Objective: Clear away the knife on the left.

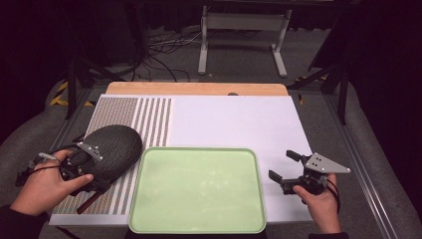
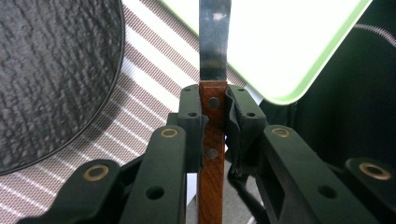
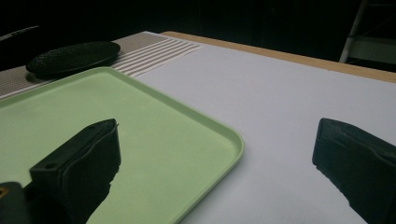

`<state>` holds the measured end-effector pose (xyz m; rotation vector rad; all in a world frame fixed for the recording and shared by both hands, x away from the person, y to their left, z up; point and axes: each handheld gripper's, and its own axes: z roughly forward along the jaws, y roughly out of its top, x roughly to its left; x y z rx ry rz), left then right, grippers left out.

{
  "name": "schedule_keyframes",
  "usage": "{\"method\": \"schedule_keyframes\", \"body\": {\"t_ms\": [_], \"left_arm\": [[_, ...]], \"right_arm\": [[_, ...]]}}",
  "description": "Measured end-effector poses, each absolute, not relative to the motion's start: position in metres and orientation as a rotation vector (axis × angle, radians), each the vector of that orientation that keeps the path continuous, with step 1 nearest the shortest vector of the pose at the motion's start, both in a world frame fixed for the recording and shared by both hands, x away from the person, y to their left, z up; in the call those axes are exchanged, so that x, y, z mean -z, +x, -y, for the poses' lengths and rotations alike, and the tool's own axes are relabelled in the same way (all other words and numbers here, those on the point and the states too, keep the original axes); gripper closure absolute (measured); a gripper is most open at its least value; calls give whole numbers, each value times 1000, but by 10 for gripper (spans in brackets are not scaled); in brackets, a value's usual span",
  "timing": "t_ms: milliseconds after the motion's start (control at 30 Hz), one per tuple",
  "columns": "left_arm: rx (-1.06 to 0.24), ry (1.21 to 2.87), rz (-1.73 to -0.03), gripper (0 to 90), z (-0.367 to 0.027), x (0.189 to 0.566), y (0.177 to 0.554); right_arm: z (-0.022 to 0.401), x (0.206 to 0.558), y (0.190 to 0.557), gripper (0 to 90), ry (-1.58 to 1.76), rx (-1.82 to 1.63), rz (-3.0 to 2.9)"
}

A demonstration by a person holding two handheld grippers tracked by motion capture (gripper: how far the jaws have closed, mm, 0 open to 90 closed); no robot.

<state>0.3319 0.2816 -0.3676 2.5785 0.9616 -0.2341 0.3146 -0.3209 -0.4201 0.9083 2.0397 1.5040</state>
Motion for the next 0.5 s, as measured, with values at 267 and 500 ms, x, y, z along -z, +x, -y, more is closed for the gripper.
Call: {"method": "schedule_keyframes", "body": {"t_ms": [267,500], "left_arm": [[244,2560,-994,778,-269,366,331],[248,2529,-994,778,-258,366,332]], "right_arm": [[323,420,314,19,911,-1499,-2037],[324,420,314,19,910,-1500,-2035]]}}
